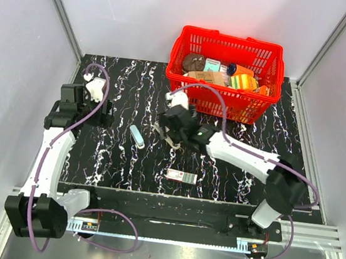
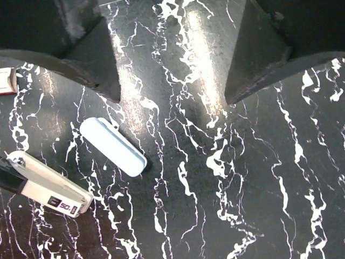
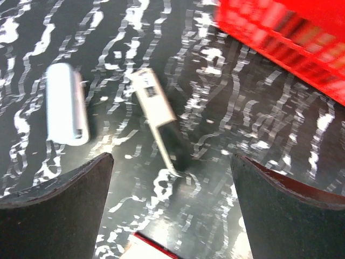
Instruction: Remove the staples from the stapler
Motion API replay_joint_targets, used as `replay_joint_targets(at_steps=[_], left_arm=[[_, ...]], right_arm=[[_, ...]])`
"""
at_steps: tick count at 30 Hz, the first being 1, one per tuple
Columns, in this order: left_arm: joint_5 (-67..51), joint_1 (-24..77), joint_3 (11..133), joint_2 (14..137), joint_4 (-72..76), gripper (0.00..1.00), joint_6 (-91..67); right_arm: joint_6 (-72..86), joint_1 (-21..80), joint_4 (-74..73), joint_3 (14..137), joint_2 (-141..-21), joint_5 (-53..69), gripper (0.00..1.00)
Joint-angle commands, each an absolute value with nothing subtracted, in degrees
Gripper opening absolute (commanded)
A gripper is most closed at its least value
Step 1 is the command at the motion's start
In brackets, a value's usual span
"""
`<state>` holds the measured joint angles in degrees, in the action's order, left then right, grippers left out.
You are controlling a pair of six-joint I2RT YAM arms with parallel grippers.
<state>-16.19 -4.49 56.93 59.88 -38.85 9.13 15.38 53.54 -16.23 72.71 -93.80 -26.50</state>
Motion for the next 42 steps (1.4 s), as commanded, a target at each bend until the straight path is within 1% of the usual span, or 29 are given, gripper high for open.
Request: replay_joint_targets(at_steps=[1, 2, 4, 10, 13, 20, 22, 27, 33, 34, 37, 38, 40, 42], left_arm=[[-12.4, -5.2, 57.0, 60.3, -35.6, 0.96, 9.6], [-13.4, -6.0, 57.1, 60.6, -35.8, 0.99, 10.0], [-17.4, -8.5, 57.1, 61.3, -35.7, 0.99, 10.3], [-23.5, -15.6, 56.7, 65.4, -32.9, 0.99, 6.7], [-24.7, -15.8, 55.8, 65.1, -33.1, 0.99, 7.1], [-23.9, -15.9, 54.9, 64.1, -33.2, 0.99, 8.1], [-24.2, -16.0, 54.6, 63.9, -33.3, 0.99, 7.9], [-24.3, -16.0, 53.9, 63.5, -33.3, 0.99, 7.7], [-24.7, -16.0, 53.6, 63.7, -32.8, 0.99, 7.5], [-24.8, -16.0, 54.0, 64.0, -32.8, 0.99, 7.5], [-25.3, -15.9, 54.1, 64.2, -32.9, 0.99, 7.6], [-25.5, -15.8, 54.0, 64.3, -32.9, 0.99, 7.7], [-26.0, -16.0, 54.1, 64.2, -33.0, 0.99, 8.0], [-26.5, -15.9, 54.0, 64.2, -33.0, 0.99, 8.1]], right_arm=[[13.2, 58.6, -15.6, 80.7, -101.8, -25.8, 0.96], [12.8, 59.3, -15.6, 82.6, -104.0, -24.2, 0.96], [12.2, 60.6, -16.1, 86.4, -108.0, -22.2, 0.95], [11.4, 61.5, -20.7, 99.1, -121.1, -16.4, 0.93], [11.7, 61.5, -21.4, 103.1, -124.7, -14.2, 0.92], [11.4, 61.6, -21.7, 105.8, -128.4, -13.1, 0.88], [11.0, 61.6, -22.0, 106.4, -129.2, -13.0, 0.84], [10.2, 61.6, -22.0, 106.7, -129.7, -13.5, 0.68], [9.6, 61.5, -22.3, 106.7, -129.1, -15.6, 0.45], [9.6, 61.6, -22.3, 106.9, -129.0, -15.9, 0.43], [9.7, 61.4, -24.3, 109.2, -130.2, -16.0, 0.42], [9.7, 61.3, -25.0, 109.6, -130.4, -16.0, 0.40], [10.1, 61.3, -25.0, 109.7, -130.4, -15.7, 0.33], [10.7, 61.1, -25.0, 109.9, -130.2, -15.1, 0.21]])
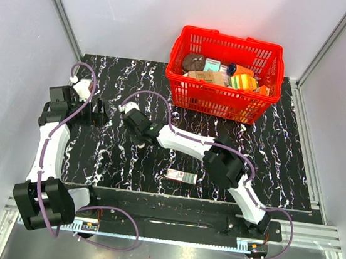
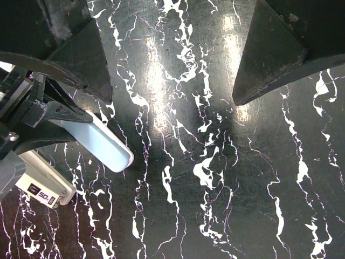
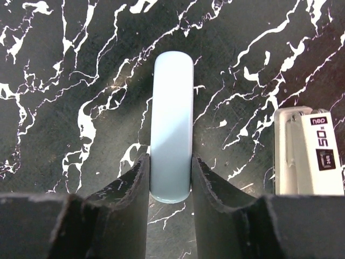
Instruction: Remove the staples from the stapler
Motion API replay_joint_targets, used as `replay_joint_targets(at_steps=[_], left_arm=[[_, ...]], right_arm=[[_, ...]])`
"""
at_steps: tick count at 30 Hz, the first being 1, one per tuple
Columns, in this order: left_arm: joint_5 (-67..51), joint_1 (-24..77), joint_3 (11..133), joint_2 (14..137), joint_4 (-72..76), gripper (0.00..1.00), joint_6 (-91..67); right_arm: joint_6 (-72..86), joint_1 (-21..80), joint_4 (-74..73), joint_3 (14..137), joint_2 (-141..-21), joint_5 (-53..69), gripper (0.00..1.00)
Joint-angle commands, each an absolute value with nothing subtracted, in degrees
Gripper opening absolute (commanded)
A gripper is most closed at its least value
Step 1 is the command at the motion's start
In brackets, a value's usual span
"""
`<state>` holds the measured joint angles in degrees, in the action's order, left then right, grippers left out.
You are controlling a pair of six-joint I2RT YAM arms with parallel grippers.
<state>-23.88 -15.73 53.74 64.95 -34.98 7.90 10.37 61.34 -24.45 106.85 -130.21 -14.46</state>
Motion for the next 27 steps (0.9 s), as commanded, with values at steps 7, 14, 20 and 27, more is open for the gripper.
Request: replay_joint_targets(at_steps=[7, 14, 20, 27], left_arm=[[-34.4, -15.9, 54.0, 63.9, -35.0, 0.99, 10.6], [-43.3, -12.9, 51.0, 63.0, -36.8, 0.99, 18.4], [-41.6, -5.0, 48.0, 62.8, -32.2, 0.99, 17.5], [-41.9, -1.6, 46.4, 66.4, -23.4, 0.99, 13.7]], right_arm=[[16.9, 59.2, -22.2, 109.6, -124.4, -12.7, 0.01], [32.2, 54.6, -12.5, 101.2, -117.0, -6.9, 0.00], [36.6, 54.0, -6.1, 98.3, -114.6, -3.1, 0.00], [38.8, 54.0, -3.3, 94.6, -112.6, -0.3, 0.00]])
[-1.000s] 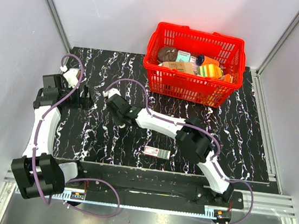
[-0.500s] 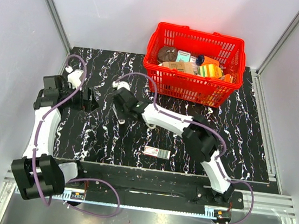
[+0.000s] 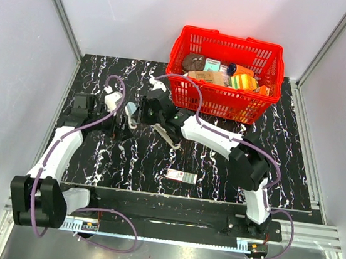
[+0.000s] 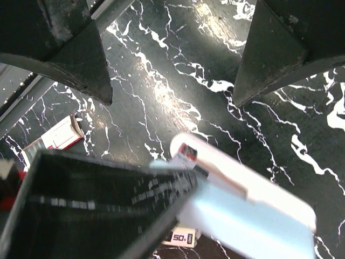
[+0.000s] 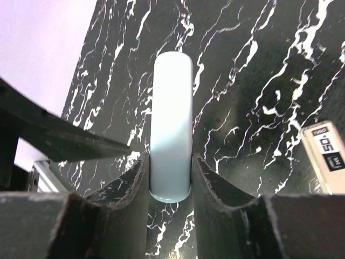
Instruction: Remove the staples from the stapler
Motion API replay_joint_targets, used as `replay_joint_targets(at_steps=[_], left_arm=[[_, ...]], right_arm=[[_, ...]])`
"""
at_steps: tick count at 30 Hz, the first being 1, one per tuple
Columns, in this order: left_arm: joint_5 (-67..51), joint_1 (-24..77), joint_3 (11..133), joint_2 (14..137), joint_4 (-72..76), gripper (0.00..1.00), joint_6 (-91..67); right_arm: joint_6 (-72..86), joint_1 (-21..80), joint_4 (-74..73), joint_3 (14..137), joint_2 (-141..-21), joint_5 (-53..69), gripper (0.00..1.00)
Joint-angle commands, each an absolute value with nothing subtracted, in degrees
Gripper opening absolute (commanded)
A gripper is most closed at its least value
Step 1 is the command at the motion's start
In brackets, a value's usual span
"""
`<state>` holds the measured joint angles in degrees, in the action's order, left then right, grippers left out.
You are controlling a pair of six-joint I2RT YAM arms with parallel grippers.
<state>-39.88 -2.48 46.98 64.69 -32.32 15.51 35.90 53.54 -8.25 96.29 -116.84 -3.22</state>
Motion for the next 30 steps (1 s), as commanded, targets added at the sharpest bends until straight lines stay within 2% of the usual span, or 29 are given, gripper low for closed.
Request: replay_joint_targets(at_steps=[1, 10, 18, 21, 26, 30], left_arm=[[-41.7, -1.6, 46.3, 67.3, -21.9, 0.98, 13.7], [-45.5, -1.6, 46.4, 72.8, -20.0, 0.86, 16.3], [-48.2, -1.6, 46.1, 74.1, -20.1, 0.81, 17.6], [-48.2, -1.6, 46.2, 74.4, -19.9, 0.68, 18.1], [-47.1, -1.6, 45.9, 74.3, -19.1, 0.34, 19.2], [-46.7, -1.8, 45.4, 73.7, -19.1, 0.17, 20.1]], right_arm=[[39.0, 54.0, -3.3, 94.3, -112.3, -0.3, 0.00], [40.0, 53.8, -0.6, 90.3, -109.3, -0.2, 0.00], [41.2, 53.4, 2.8, 88.6, -108.5, 3.2, 0.00], [41.5, 53.4, 3.0, 88.3, -108.4, 4.0, 0.00], [41.5, 53.4, 3.2, 87.4, -108.0, 4.9, 0.00], [41.5, 53.3, 3.0, 86.9, -108.5, 6.1, 0.00]])
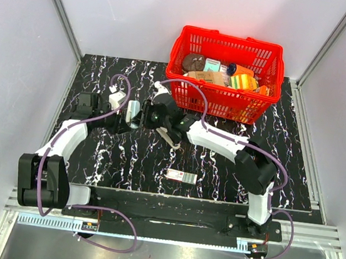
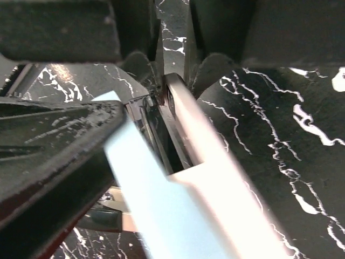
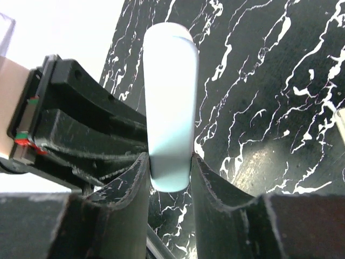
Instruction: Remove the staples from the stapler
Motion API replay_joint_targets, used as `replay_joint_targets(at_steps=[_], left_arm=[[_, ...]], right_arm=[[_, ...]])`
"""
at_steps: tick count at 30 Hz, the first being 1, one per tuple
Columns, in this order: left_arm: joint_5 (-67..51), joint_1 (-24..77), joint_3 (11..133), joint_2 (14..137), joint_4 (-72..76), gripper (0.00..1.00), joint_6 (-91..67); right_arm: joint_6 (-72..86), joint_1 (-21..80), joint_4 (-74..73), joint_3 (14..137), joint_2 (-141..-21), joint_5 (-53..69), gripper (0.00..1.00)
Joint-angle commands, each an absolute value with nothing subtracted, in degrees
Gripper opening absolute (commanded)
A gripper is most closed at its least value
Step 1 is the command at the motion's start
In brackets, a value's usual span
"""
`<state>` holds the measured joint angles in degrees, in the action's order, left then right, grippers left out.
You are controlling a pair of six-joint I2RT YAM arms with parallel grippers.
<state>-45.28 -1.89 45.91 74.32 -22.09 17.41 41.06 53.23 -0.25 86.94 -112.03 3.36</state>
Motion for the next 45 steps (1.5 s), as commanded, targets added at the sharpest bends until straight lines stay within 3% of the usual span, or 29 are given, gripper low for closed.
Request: replay_joint_targets(at_steps=[1, 16, 28, 36, 45], left_arm=[[-46.4, -1.6, 45.3, 73.5, -19.3, 0.14, 20.6], [-36.8, -2.4, 42.1, 72.9, -19.1, 0.00, 30.7], [-23.7, -2.1, 40.8, 73.0, -13.1, 0.00, 38.1], [-12.1, 3.1, 33.3, 69.5, -3.0, 0.00, 46.9], [-13.1, 7.0, 32.2, 66.5, -4.9, 0.00, 43.0]], right_arm=[[41.4, 53.2, 2.8, 86.8, -108.4, 6.2, 0.00], [35.4, 52.8, 1.8, 77.3, -105.1, 9.1, 0.00], [23.7, 52.9, -5.4, 75.1, -103.5, 11.1, 0.00], [19.3, 52.9, -5.8, 72.3, -104.2, 10.0, 0.00], [22.9, 52.9, -4.0, 75.8, -106.0, 11.5, 0.00]])
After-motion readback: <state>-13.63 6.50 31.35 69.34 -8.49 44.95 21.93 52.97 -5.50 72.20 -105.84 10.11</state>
